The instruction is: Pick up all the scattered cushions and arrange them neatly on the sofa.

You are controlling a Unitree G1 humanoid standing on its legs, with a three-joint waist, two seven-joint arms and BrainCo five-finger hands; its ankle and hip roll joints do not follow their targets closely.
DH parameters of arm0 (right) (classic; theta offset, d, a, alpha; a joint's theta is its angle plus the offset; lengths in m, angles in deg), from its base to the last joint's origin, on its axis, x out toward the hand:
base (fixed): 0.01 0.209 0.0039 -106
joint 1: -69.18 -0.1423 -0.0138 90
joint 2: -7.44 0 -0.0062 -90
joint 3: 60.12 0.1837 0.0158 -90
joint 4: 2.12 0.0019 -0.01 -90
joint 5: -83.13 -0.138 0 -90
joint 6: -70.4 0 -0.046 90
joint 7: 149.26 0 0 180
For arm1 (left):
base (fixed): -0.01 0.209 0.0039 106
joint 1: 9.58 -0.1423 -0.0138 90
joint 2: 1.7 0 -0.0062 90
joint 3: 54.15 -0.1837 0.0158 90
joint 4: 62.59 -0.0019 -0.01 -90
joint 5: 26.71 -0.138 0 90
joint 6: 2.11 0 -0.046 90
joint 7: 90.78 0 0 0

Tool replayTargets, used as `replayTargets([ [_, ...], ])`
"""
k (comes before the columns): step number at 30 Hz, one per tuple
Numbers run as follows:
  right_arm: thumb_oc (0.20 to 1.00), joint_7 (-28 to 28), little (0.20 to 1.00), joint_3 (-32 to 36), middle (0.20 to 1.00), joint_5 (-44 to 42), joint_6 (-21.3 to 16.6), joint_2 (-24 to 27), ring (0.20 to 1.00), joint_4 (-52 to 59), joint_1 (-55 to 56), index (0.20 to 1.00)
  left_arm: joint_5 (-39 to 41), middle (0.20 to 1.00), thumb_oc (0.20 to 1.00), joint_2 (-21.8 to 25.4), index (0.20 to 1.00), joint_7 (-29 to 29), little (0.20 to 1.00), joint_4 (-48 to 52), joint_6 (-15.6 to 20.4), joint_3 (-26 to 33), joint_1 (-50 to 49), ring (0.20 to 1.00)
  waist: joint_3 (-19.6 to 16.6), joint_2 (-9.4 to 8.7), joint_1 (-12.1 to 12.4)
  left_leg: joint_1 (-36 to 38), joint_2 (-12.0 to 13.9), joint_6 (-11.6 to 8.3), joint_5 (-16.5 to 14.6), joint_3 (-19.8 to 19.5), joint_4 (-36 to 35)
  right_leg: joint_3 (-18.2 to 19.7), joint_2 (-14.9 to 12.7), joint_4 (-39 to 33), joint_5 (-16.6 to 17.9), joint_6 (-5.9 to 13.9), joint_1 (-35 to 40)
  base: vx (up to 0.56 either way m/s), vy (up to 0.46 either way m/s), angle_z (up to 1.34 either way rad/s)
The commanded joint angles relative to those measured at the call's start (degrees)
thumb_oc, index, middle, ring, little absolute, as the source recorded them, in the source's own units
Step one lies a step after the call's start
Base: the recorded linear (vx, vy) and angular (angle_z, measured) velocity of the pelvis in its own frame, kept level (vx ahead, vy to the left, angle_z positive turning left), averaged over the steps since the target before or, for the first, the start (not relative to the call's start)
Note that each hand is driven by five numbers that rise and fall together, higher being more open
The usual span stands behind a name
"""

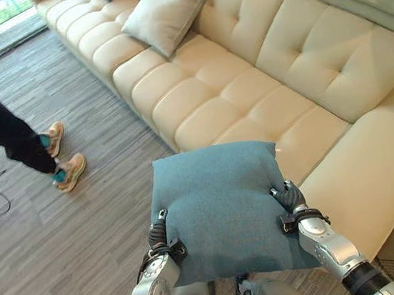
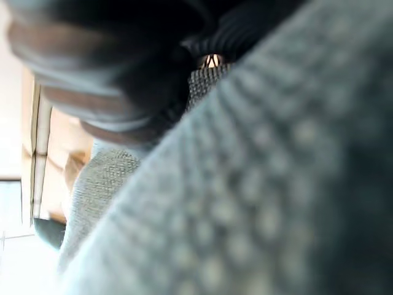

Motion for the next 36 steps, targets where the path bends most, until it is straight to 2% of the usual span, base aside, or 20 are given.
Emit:
replayTargets([
  [1,0.200,-2.0,0.200,-1.5,0.200,0.5,-3.6,-3.5,0.200,3.6,-0.9,0.200,-2.3,0.200,0.200,-2.0,0.200,-1.6,0.200,6.1,3.6,-2.0,2.0,0.200,-1.4,0.31,-0.7,2.4,1.8,-0.84,7.1,2.4,-4.5,1.1,-0.6,2.6,-9.2,5.98,0.0,0.37,0.140,-0.41],
  [4,0.200,-2.7,0.200,-1.2,0.200,1.4,-2.9,-3.7,0.200,3.9,0.7,0.200,-2.0,0.200,0.200,-1.9,0.200,-1.7,0.200,5.9,3.5,-1.8,1.0,0.200,-2.7,0.57,-0.1,4.6,2.2,-0.27,8.9,1.9,-4.5,3.6,-0.6,2.8,-10.7,6.27,2.9,0.44,0.192,-0.43],
  [7,0.200,-3.2,0.200,-0.5,0.200,1.9,-2.6,-3.9,0.200,4.2,1.6,0.200,-2.7,0.200,0.200,-1.4,0.200,-2.0,0.200,5.6,2.9,-2.3,1.1,0.200,-4.0,0.06,-0.2,6.9,1.2,1.18,8.2,3.5,-4.5,4.6,-2.4,5.7,-12.4,7.34,3.2,0.48,0.259,-0.71],
  [8,0.200,-3.5,0.200,-0.4,0.200,2.6,-2.6,-4.3,0.200,4.1,1.7,0.200,-3.4,0.200,0.200,-0.9,0.200,-1.9,0.200,4.9,2.3,-2.8,1.6,0.200,-4.1,-0.07,-0.5,8.7,0.5,2.82,6.7,4.9,-4.5,5.2,-3.6,13.3,-12.8,8.73,0.6,0.36,0.240,-0.35],
  [9,0.200,-3.5,0.200,-0.3,0.200,2.6,-2.5,-4.3,0.200,4.1,1.7,0.200,-3.4,0.200,0.200,-0.9,0.200,-1.9,0.200,4.9,2.3,-2.8,1.6,0.200,-4.2,-0.12,-0.4,8.7,0.5,2.84,6.6,5.0,-4.5,5.4,-3.6,13.5,-12.9,8.75,0.4,0.35,0.324,-0.56],
  [10,0.200,-3.7,0.200,-0.2,0.200,2.8,-2.3,-4.8,0.200,4.1,1.7,0.200,-3.8,0.200,0.200,-0.1,0.200,-2.4,0.200,4.6,1.8,-2.9,2.2,0.200,-3.2,-0.08,-0.8,10.6,0.3,4.44,5.0,7.1,-4.5,6.0,-4.8,25.4,-10.9,10.08,-6.1,0.11,0.155,-0.56],
  [11,0.200,-3.7,0.200,-0.2,0.200,2.8,-2.3,-4.9,0.200,4.1,1.7,0.200,-3.8,0.200,0.200,-0.1,0.200,-2.4,0.200,4.6,1.8,-2.9,2.2,0.200,-3.3,-0.15,-0.7,10.5,0.2,4.46,5.0,7.3,-4.5,6.2,-4.9,25.7,-11.0,10.10,-6.4,0.16,0.233,-0.77],
  [13,0.200,-3.6,0.200,-0.3,0.200,3.1,-2.1,-5.7,0.200,3.7,1.5,0.200,-4.4,0.200,0.200,0.8,0.200,-2.7,0.200,5.0,1.5,-2.9,2.5,0.200,-1.9,0.07,-0.9,12.4,0.0,5.76,3.2,10.5,-4.5,4.2,-7.8,33.8,-7.1,11.25,-10.6,0.11,0.188,-0.60],
  [14,0.200,-3.7,0.200,-0.4,0.200,3.4,-1.9,-6.1,0.200,3.6,1.5,0.200,-4.4,0.200,0.200,0.9,0.200,-2.8,0.200,5.1,1.4,-2.8,2.7,0.200,-1.6,0.43,-1.1,12.8,0.4,5.70,2.5,11.9,-4.5,2.7,-8.5,34.8,-8.1,10.93,-12.7,0.11,0.178,-0.52],
  [16,0.200,-3.3,0.200,-0.6,0.200,3.2,-2.2,-6.7,0.200,3.1,0.6,0.200,-4.1,0.200,0.200,1.1,0.200,-2.8,0.200,5.4,1.9,-2.1,3.5,0.200,-0.9,0.77,-0.9,13.8,1.5,4.92,0.9,15.2,-4.5,-1.1,-7.7,26.2,-9.0,10.78,-14.4,0.09,0.103,-0.74],
  [18,0.200,-3.3,0.200,-0.7,0.200,3.1,-2.1,-6.8,0.200,3.0,-0.5,0.200,-4.0,0.200,0.200,1.3,0.200,-3.0,0.200,5.8,2.0,-1.0,3.9,0.200,-0.3,1.01,-1.2,15.6,1.9,4.23,-0.2,18.1,-4.5,-4.2,-7.4,18.4,-7.4,11.81,-14.5,0.16,0.062,-1.11],
  [19,0.200,-3.4,0.200,-0.9,0.200,3.2,-2.3,-7.0,0.200,2.7,-1.1,0.200,-4.0,0.200,0.200,1.3,0.200,-3.0,0.200,6.1,2.2,-0.1,3.7,0.200,-0.3,0.79,-0.8,16.5,2.2,3.86,-1.0,20.8,-4.5,-8.2,-7.0,12.4,-4.9,12.52,-14.4,0.20,0.030,-1.31],
  [22,0.200,-3.7,0.200,-0.8,0.200,4.3,-2.3,-7.3,0.200,2.8,-1.5,0.200,-4.4,0.200,0.200,1.3,0.200,-3.0,0.200,6.8,2.4,2.4,3.0,0.200,-1.6,-0.09,0.7,18.7,2.8,2.98,-2.4,26.7,-4.4,-21.4,-8.7,5.2,-1.8,13.51,-13.6,0.21,-0.062,-1.61],
  [24,0.200,-4.1,0.200,0.2,0.200,4.6,-2.3,-6.6,0.200,3.1,-0.2,0.200,-4.6,0.200,0.200,0.5,0.200,-3.7,0.200,7.0,2.0,1.9,2.3,0.200,-2.8,-0.77,-0.2,20.2,2.4,3.02,-4.7,27.8,-3.1,-19.4,-7.8,3.1,-1.8,12.64,-11.4,0.35,-0.134,-0.87],
  [26,0.200,-4.0,0.200,0.6,0.200,4.8,-2.1,-6.1,0.200,3.4,0.4,0.200,-4.6,0.200,0.200,-0.2,0.200,-3.6,0.200,7.3,2.0,1.8,1.9,0.200,-3.7,-0.35,-0.5,20.6,2.7,3.19,-6.6,28.4,-0.1,-19.6,-7.8,3.4,-1.8,12.10,-10.5,0.29,-0.099,-0.12],
  [28,0.200,-4.2,0.200,1.1,0.200,4.9,-2.3,-5.2,0.200,4.3,1.3,0.200,-4.4,0.200,0.200,-0.8,0.200,-4.0,0.200,7.4,1.9,1.5,1.4,0.200,-4.2,0.16,-1.6,19.7,4.2,2.81,-9.4,28.9,7.5,-18.4,-7.1,3.7,-3.7,10.68,-9.1,0.23,-0.142,-0.06],
  [30,0.200,-4.0,0.200,1.1,0.200,4.7,-2.5,-4.3,0.200,4.8,1.6,0.200,-3.8,0.200,0.200,-1.2,0.200,-3.9,0.200,7.5,2.1,1.1,0.8,0.200,-3.4,0.55,-1.7,17.1,6.1,1.81,-9.1,28.3,16.0,-16.8,-6.3,3.2,-5.1,9.28,-7.4,0.18,-0.161,0.04],
  [32,0.200,-4.0,0.200,1.0,0.200,4.3,-2.7,-3.7,0.200,5.1,1.7,0.200,-3.6,0.200,0.200,-1.3,0.200,-3.9,0.200,7.4,2.5,0.7,0.8,0.200,-2.3,1.08,-0.8,14.7,5.9,-0.08,-6.3,23.5,21.9,-14.7,-4.8,2.4,-6.3,7.65,-5.7,0.13,-0.112,-0.29],
  [35,0.200,-4.3,0.200,0.7,0.200,4.4,-2.5,-3.4,0.200,4.7,1.5,0.200,-3.1,0.200,0.200,-1.6,0.200,-3.8,0.200,7.5,2.2,1.0,0.2,0.200,-2.3,0.69,-0.6,12.1,4.1,0.64,-8.2,18.5,16.7,-12.7,-5.0,1.0,-6.1,7.97,-4.8,0.10,0.000,-0.64],
  [36,0.200,-4.7,0.200,0.2,0.200,4.5,-2.4,-3.6,0.200,4.6,1.3,0.200,-3.4,0.200,0.200,-1.8,0.200,-3.8,0.200,8.1,2.0,1.7,-0.9,0.200,-2.7,0.58,-0.2,11.8,4.6,0.68,-6.4,16.7,11.5,-11.0,-5.0,0.0,-5.6,8.58,-4.2,0.11,0.040,-0.44],
])
